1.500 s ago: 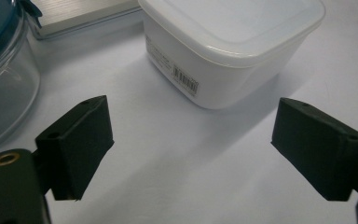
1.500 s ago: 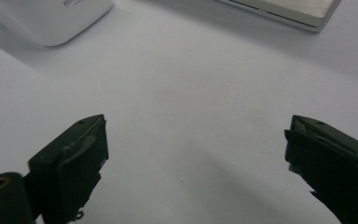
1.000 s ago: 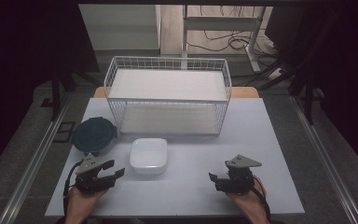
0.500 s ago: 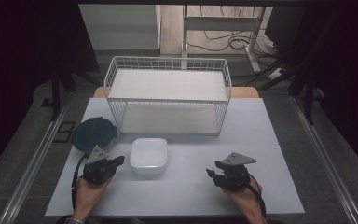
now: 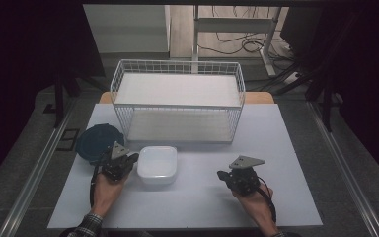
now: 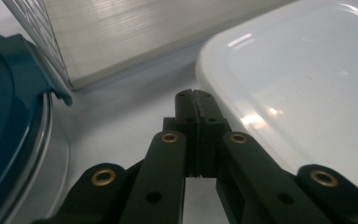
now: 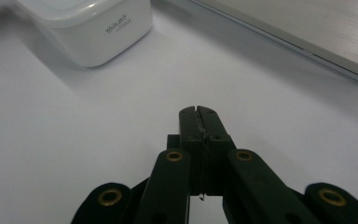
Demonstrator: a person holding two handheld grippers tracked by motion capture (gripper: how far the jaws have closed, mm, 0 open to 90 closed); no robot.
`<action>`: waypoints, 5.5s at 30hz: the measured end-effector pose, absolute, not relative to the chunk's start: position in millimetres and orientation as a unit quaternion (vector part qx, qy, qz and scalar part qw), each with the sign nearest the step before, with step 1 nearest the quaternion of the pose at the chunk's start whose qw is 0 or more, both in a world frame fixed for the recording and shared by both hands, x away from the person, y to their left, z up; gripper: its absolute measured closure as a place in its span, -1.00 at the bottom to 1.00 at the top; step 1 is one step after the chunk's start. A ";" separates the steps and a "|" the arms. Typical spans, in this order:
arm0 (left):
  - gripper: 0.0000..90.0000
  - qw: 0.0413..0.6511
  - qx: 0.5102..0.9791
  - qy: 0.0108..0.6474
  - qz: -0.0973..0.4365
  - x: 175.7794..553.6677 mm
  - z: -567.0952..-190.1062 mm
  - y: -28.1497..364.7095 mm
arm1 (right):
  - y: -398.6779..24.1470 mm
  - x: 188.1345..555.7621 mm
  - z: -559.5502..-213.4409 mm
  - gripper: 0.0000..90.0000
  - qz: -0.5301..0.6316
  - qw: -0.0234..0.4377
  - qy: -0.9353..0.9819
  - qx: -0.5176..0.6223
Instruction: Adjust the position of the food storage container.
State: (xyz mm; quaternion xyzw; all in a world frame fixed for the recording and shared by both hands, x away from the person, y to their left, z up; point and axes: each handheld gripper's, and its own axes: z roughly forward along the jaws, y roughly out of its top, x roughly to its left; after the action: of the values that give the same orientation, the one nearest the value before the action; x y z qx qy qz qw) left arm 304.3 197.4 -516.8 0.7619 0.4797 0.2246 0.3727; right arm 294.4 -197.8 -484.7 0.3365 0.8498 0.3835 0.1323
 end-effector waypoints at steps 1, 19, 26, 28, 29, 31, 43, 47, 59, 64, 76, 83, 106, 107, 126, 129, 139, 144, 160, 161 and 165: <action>1.00 0.373 0.761 0.481 0.224 310.2 -517.9 196.9 | -195.9 296.7 -485.3 0.99 0.384 0.133 0.850 0.336; 1.00 0.377 0.795 0.438 0.181 308.2 -518.8 160.8 | -146.3 335.6 -498.5 0.99 0.384 0.109 0.852 0.339; 1.00 0.383 0.809 0.415 0.163 299.1 -517.7 142.6 | -148.4 333.7 -500.9 0.98 0.386 0.099 0.850 0.346; 1.00 0.385 0.811 0.411 0.158 297.0 -517.5 136.9 | -149.4 332.8 -500.8 0.98 0.384 0.099 0.850 0.346; 1.00 0.388 0.814 0.405 0.153 295.4 -517.3 130.9 | -152.4 331.4 -500.4 0.98 0.377 0.106 0.851 0.349; 1.00 0.390 0.815 0.401 0.149 294.8 -517.2 127.9 | -159.0 331.5 -498.1 0.98 0.371 0.115 0.850 0.356; 0.83 0.408 0.801 0.406 0.166 284.0 -500.2 143.3 | -139.0 321.9 -454.0 0.98 0.416 0.116 0.843 0.321; 0.22 0.427 0.778 0.430 0.166 274.4 -497.8 180.0 | -82.0 322.5 -458.3 0.98 0.392 0.099 0.874 0.270; -0.27 0.438 0.767 0.426 0.195 272.2 -490.4 212.8 | -53.4 328.5 -478.6 0.99 0.299 0.139 0.911 0.247; -0.16 0.445 0.761 0.433 0.190 275.1 -484.5 216.9 | -93.3 333.3 -476.9 0.99 0.303 0.142 0.898 0.285; 0.05 0.442 0.748 0.457 0.191 284.9 -482.1 229.1 | -219.0 325.4 -472.9 0.99 0.310 0.170 0.846 0.400; 0.87 0.416 0.737 0.485 0.220 298.0 -469.2 256.6 | -221.2 313.6 -474.0 0.79 0.338 0.172 0.837 0.393; 1.00 0.297 0.732 0.573 0.218 433.2 -489.2 339.5 | -196.6 305.3 -480.3 0.30 0.353 0.182 0.848 0.350; 1.00 0.299 0.731 0.577 0.208 436.3 -490.7 341.5 | -196.8 305.4 -480.4 0.30 0.353 0.182 0.848 0.350; 1.00 0.354 0.748 0.547 0.127 389.4 -488.4 307.2 | -197.6 301.6 -480.3 0.30 0.349 0.188 0.850 0.348; 1.00 0.387 0.757 0.516 0.102 372.8 -484.4 283.0 | -196.1 300.9 -480.4 0.30 0.347 0.187 0.851 0.346; 1.00 0.360 0.757 0.507 0.199 357.8 -471.8 270.5 | -196.3 300.0 -480.8 0.30 0.348 0.189 0.853 0.340; 1.00 0.354 0.713 0.552 0.249 343.6 -469.9 323.4 | -197.6 300.7 -481.6 0.30 0.346 0.187 0.853 0.343; 1.00 0.388 0.685 0.596 0.158 332.0 -515.0 361.1 | -193.6 301.5 -482.8 0.29 0.344 0.189 0.856 0.336; 1.00 0.374 0.699 0.591 0.150 330.0 -516.8 349.5 | -193.2 301.6 -483.2 0.29 0.343 0.188 0.857 0.336; 1.00 0.369 0.718 0.573 0.145 322.9 -513.7 321.1 | -190.8 300.4 -483.3 0.29 0.342 0.189 0.860 0.330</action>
State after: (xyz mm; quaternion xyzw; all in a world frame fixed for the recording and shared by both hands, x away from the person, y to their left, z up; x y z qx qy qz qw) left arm 322.9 321.1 -513.7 0.7177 0.5726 0.1451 0.3687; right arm 300.4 -190.8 -483.3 0.3300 0.8596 0.3415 0.1887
